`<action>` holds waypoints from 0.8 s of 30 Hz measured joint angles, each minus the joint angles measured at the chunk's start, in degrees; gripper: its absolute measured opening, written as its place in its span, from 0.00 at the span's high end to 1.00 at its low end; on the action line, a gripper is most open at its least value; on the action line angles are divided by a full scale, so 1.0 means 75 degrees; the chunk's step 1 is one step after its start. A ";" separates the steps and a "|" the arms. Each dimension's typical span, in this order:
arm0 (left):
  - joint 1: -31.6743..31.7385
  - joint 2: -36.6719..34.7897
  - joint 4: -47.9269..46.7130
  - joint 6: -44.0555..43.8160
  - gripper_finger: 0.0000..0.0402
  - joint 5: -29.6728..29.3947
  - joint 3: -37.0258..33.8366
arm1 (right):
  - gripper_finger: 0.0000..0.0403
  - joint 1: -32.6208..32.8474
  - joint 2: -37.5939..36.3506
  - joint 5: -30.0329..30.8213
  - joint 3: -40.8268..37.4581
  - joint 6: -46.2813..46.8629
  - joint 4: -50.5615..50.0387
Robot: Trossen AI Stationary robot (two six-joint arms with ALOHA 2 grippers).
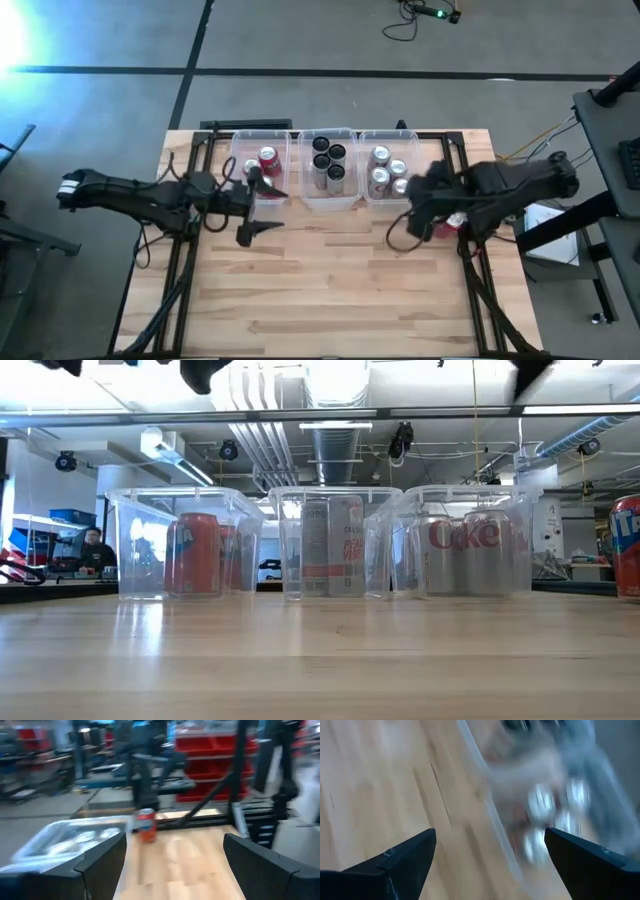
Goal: Sort soda cans
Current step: Put the red soda can into the left transparent bin
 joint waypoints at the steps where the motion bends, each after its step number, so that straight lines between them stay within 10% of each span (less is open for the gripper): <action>1: 0.0000 0.0078 0.0296 0.0000 0.21 0.0238 -0.0143 | 0.09 -0.0127 -0.0111 -0.0305 -0.0043 0.0381 -0.0461; 6: -0.0023 0.0422 0.1372 -0.0010 0.21 0.1447 -0.0681 | 0.09 -0.0557 -0.0451 -0.1270 -0.0265 0.1484 -0.1121; 24: -0.0608 0.2727 0.2524 -0.0411 0.21 0.1372 -0.0930 | 0.09 -0.0509 -0.0897 -0.2488 -0.3080 0.0123 -0.1242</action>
